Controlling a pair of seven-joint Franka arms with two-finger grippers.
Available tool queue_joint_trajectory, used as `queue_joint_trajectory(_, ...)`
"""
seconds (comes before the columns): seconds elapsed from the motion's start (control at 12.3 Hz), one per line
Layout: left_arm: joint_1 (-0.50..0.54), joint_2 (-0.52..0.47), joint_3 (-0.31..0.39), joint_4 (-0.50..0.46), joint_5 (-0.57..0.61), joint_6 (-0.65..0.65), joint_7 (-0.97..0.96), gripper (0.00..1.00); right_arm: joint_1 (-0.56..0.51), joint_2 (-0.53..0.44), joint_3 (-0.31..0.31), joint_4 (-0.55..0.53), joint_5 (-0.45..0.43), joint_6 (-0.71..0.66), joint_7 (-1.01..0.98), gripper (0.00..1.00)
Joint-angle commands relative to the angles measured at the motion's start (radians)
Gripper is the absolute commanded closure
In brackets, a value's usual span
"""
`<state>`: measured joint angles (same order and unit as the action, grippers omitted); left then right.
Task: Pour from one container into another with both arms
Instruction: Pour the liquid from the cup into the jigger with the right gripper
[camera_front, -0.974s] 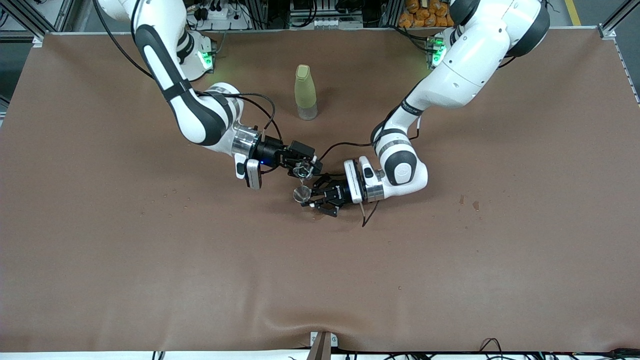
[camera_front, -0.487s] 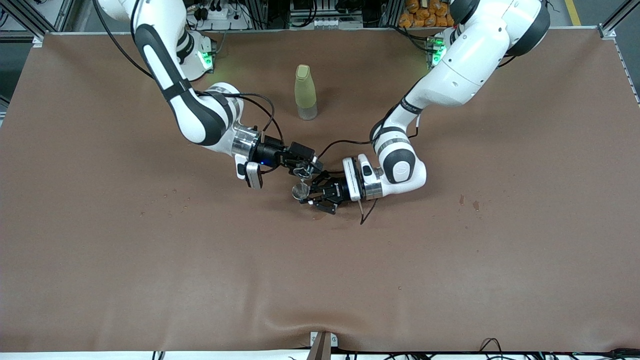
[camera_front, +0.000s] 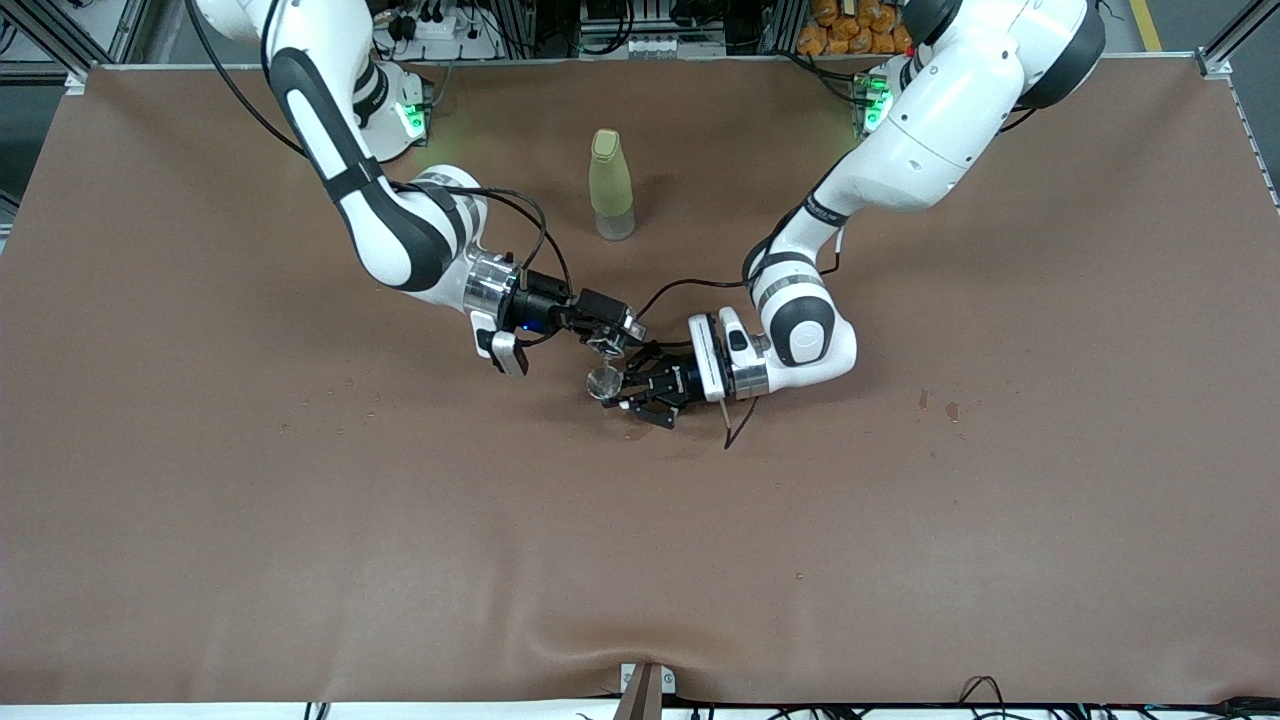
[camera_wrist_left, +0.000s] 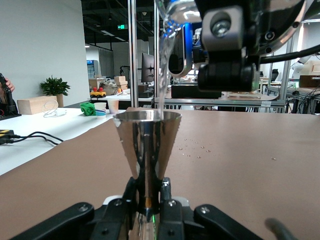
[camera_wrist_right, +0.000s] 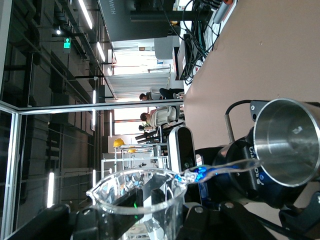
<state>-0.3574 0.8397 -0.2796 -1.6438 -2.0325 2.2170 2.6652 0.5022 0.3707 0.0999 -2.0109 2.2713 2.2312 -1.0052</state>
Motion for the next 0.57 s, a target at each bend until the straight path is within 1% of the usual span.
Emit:
queue_joint_trajectory(0.0, 0.009, -0.037, -0.007, -0.034, 0.001, 0.001, -0.005, 1.00, 0.007, -0.010, -0.002, 0.006, -0.018, 0.004, 0.085, 1.00)
queue_joint_trajectory(0.49, 0.015, -0.045, -0.007, -0.054, 0.001, 0.001, -0.004, 1.00, 0.003, -0.010, -0.002, 0.018, -0.015, 0.001, 0.241, 1.00)
